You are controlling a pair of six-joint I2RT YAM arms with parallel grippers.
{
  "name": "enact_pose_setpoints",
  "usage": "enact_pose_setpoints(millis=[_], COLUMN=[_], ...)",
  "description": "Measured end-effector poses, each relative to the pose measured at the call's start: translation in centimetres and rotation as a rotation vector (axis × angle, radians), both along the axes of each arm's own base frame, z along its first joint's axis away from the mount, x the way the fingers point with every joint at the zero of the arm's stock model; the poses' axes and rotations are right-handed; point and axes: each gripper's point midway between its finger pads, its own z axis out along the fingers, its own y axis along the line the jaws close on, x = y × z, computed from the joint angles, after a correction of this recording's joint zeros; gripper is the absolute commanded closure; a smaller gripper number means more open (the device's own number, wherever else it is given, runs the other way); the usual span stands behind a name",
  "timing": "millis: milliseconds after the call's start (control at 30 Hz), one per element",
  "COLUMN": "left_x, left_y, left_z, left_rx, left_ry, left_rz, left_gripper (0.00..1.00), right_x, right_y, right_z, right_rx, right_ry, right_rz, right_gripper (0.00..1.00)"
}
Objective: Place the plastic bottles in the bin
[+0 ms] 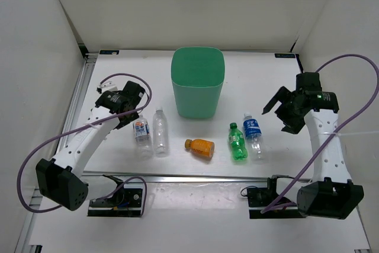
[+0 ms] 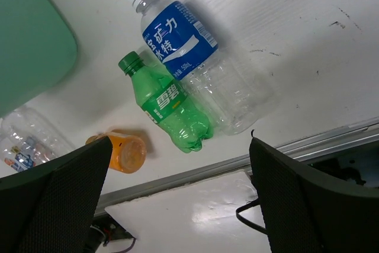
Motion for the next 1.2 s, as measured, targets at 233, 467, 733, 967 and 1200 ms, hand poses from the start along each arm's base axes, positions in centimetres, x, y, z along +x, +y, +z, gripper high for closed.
enact_pose_setpoints(millis=[233,467,733,967,1200], left_x=[-1.5,-2.2,-2.3,-2.2,-2.2], left_y=[1.2,2.2,2.3,2.3,2.1], left_z=[-0.4,-1.3,-1.8,-2.0,-2.7], left_rx=[-0.004,0.009,0.012,0.014,0.01], left_ry=[-0.008,0.02,0.037,0.048,0.085], left_rz=[0.024,0.055,0.053,0.045,0.047], left_gripper=[0.0,0.0,0.0,0.0,0.0], right_x=[1.9,2.0,2.6,0.8,1.9], right_y=[0.2,0.6,0.0,1.4,2.4], right_z=[-2.7,-6.5,-8.9,-12.5,-14.6], right_rx=[-0.002,-0.057,-0.1,-0.103,-0.088], right_ry=[0.166,0.326,0.351,0.414,0.427], right_rz=[0.034,0.102,0.157,0.236,0.274], right_gripper=[0.0,0.0,0.0,0.0,0.11])
